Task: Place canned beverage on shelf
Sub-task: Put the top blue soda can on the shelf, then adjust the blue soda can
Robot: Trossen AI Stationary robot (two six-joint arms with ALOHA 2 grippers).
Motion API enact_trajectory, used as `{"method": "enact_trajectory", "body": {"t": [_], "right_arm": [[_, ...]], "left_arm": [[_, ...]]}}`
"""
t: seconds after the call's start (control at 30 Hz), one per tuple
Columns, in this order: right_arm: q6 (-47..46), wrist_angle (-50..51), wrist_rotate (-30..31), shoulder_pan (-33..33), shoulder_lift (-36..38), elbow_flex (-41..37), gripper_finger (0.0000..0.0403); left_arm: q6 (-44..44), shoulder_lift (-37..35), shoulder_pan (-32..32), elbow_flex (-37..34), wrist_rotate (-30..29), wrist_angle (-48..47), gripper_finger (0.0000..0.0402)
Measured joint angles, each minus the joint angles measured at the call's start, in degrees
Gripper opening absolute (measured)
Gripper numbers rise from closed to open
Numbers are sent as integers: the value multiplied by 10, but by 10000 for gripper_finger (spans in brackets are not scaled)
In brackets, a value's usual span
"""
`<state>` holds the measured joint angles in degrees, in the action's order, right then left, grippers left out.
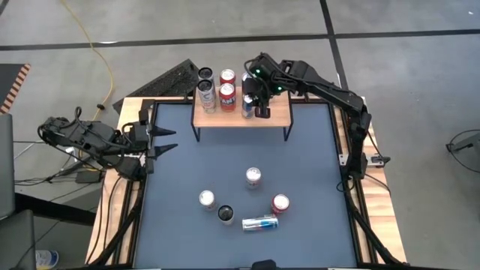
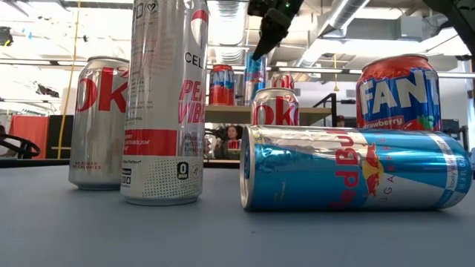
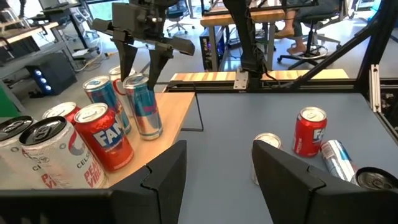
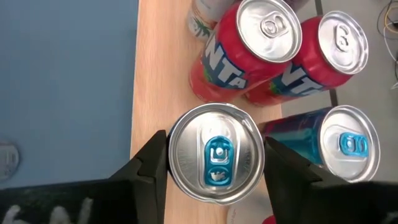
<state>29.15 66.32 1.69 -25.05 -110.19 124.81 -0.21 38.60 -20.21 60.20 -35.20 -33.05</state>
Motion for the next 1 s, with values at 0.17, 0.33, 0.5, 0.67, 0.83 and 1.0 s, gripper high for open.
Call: {"method": "enact_trajectory", "body": {"t": [0.17,0.33,0.5,0.67,0.83,1.0], "right_arm": [[-2,-1,0,-6,-1,-1,236],[6,-10,4,-5,-2,-2,250],[9,-15,15,-5,-2,-2,252],[9,-15,15,-4,-2,-2,252],[12,-5,15,-1,-3,25,252],[13,-3,15,2,-2,51,255]], "left_arm": [[0,0,0,0,0,0,174],[0,0,0,0,0,0,174],[0,0,0,0,0,0,174],[0,0,0,0,0,0,174],[0,0,0,0,-1,0,174],[0,0,0,0,-2,0,174]]}}
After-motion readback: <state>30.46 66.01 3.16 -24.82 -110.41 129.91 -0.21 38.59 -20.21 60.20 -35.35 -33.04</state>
